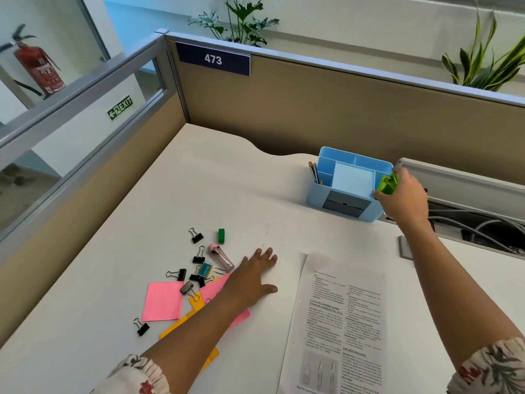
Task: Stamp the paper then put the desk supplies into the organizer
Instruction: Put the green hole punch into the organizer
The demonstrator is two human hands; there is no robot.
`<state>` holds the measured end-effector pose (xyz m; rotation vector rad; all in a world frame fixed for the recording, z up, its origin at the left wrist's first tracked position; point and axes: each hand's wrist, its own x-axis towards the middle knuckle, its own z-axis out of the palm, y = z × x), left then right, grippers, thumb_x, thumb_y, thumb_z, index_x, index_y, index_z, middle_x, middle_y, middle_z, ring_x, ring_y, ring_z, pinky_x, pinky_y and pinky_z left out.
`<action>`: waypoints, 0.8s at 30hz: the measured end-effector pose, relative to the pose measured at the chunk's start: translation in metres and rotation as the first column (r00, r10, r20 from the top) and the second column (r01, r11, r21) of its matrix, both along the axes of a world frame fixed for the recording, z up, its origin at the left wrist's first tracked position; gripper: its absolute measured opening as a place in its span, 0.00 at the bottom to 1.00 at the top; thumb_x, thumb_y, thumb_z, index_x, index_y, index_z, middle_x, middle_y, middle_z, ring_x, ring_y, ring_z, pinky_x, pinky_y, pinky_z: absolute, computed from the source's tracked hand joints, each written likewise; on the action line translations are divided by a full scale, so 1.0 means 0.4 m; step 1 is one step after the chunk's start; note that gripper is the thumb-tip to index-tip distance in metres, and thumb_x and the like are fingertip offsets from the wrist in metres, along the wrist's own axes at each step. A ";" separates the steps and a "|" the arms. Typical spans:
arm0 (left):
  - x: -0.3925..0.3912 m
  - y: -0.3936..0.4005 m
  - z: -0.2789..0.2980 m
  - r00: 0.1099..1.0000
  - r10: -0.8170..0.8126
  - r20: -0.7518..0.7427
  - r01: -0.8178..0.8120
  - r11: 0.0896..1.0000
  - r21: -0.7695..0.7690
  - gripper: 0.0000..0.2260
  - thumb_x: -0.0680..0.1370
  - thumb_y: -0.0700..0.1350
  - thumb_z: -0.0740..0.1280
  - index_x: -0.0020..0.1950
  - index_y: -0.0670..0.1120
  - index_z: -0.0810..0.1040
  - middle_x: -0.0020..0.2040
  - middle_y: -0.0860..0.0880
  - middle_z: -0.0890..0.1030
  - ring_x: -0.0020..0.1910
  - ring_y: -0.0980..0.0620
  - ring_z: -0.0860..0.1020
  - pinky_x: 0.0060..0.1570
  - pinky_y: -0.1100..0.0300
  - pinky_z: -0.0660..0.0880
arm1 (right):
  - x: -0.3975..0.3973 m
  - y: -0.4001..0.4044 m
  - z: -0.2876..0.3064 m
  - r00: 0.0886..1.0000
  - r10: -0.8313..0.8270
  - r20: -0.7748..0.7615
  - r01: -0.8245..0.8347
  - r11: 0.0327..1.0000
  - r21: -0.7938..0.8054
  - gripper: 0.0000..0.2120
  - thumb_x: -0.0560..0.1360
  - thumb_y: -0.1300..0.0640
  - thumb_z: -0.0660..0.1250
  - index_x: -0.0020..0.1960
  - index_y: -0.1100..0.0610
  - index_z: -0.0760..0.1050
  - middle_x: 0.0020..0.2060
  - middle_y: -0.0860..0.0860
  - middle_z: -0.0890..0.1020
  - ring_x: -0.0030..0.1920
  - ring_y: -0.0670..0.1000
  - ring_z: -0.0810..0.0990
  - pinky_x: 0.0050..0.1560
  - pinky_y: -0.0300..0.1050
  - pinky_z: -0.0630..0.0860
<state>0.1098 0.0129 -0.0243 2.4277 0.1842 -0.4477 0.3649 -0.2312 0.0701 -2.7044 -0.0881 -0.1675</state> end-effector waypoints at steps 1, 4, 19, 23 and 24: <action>0.000 0.000 0.000 1.000 -0.002 0.000 0.002 1.000 -0.003 0.34 0.77 0.50 0.68 0.78 0.52 0.55 0.79 0.56 0.50 0.78 0.54 0.45 0.75 0.54 0.44 | 0.003 -0.001 -0.004 1.000 -0.001 0.001 0.001 1.000 -0.013 0.33 0.70 0.49 0.76 0.70 0.56 0.67 0.59 0.59 0.78 0.57 0.61 0.77 0.55 0.57 0.76; 0.002 0.002 -0.004 1.000 0.000 0.004 0.000 1.000 -0.013 0.34 0.77 0.50 0.68 0.78 0.52 0.55 0.79 0.56 0.50 0.78 0.54 0.46 0.75 0.53 0.44 | 0.006 -0.006 -0.014 1.000 -0.015 0.009 0.015 1.000 -0.019 0.32 0.71 0.46 0.75 0.69 0.56 0.67 0.58 0.58 0.79 0.56 0.61 0.77 0.54 0.57 0.77; 0.002 -0.001 0.004 1.000 0.004 -0.001 -0.004 1.000 -0.014 0.34 0.77 0.49 0.69 0.78 0.50 0.56 0.79 0.54 0.51 0.78 0.52 0.46 0.75 0.52 0.44 | -0.042 -0.009 -0.056 0.993 -0.075 0.088 0.069 0.995 0.074 0.18 0.78 0.50 0.66 0.65 0.57 0.74 0.58 0.58 0.77 0.60 0.58 0.71 0.56 0.55 0.73; 0.001 -0.002 0.004 1.000 0.004 0.000 -0.004 1.000 -0.017 0.34 0.77 0.48 0.69 0.78 0.50 0.56 0.79 0.54 0.51 0.78 0.52 0.46 0.76 0.51 0.44 | -0.095 0.009 -0.044 0.987 -0.103 0.125 0.076 0.976 0.206 0.18 0.78 0.53 0.67 0.65 0.59 0.74 0.61 0.58 0.75 0.63 0.57 0.70 0.60 0.49 0.70; 0.000 -0.003 0.004 1.000 0.003 0.002 -0.003 1.000 -0.016 0.34 0.77 0.48 0.69 0.78 0.50 0.56 0.79 0.54 0.51 0.78 0.52 0.46 0.76 0.51 0.44 | -0.111 0.015 -0.043 0.987 -0.103 0.125 0.071 0.969 0.237 0.18 0.78 0.54 0.67 0.65 0.59 0.74 0.62 0.58 0.75 0.63 0.56 0.70 0.61 0.48 0.70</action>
